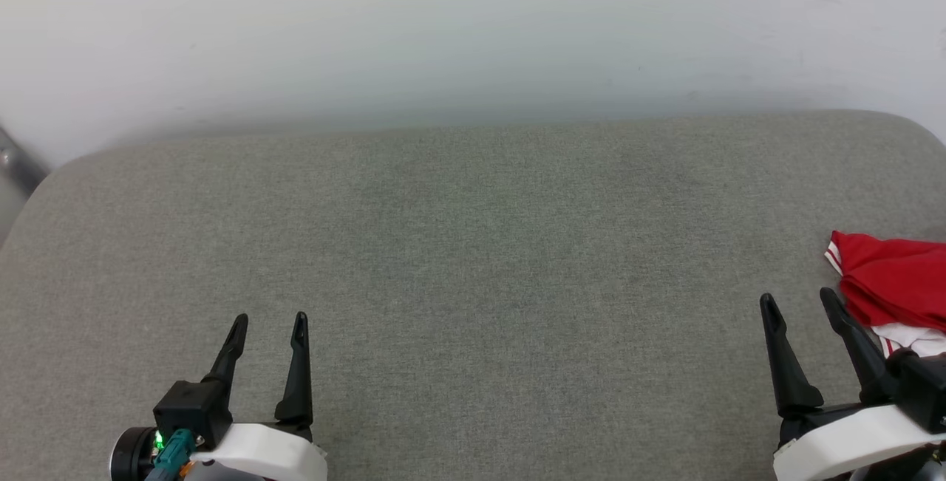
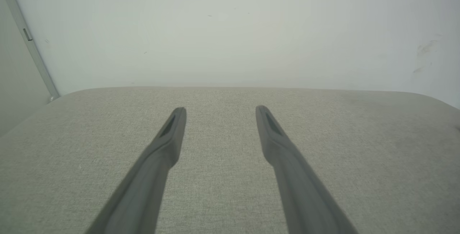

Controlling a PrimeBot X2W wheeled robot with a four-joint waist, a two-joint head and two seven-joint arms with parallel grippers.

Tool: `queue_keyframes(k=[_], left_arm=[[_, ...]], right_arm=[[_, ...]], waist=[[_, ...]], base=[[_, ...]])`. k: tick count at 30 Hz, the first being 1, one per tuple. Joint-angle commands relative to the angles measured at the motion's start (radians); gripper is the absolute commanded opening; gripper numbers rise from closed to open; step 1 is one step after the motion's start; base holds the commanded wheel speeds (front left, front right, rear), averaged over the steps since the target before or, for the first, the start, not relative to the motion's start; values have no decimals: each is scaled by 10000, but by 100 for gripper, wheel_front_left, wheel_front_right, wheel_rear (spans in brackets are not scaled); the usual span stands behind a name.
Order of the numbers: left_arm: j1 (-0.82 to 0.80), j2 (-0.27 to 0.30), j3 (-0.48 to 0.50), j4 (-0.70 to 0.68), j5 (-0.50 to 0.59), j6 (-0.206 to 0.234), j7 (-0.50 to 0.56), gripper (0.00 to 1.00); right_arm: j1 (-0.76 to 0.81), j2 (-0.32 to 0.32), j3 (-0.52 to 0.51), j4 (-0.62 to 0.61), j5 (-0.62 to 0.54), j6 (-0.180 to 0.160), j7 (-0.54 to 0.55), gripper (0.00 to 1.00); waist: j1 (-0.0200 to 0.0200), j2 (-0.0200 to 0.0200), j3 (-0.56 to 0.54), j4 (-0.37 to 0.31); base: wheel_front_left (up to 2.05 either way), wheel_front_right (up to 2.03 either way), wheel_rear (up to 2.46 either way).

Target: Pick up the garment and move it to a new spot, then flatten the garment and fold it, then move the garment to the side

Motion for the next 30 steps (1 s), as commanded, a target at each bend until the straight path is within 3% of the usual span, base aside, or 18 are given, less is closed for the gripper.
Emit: queue_keyframes(k=[1, 12, 13, 16, 30], left_arm=[[-112, -15, 34, -11, 68, -50, -67, 100], [-144, -70, 175, -28, 128, -152, -67, 100], [-45, -61, 160, -14, 86, -148, -1, 0], [93, -156, 115, 210, 40, -158, 39, 0], [-137, -503, 701, 440, -2295, -634, 674, 0]], right_arm=[[-96, 46, 4, 4, -22, -3, -21, 100], [-156, 41, 37, 73, -95, -3, -47, 100], [-34, 21, 37, 64, -40, 0, -40, 0], [70, 43, 68, 319, 4, 0, -38, 0], [-332, 55, 27, 982, 2770, 0, 52, 0]], waist=[[0, 0, 17, 1], [0, 0, 81, -22], [0, 0, 83, -22], [0, 0, 86, -22], [0, 0, 61, 24]], base=[[0, 0, 0], [0, 0, 0], [0, 0, 0], [0, 0, 0], [0, 0, 0]])
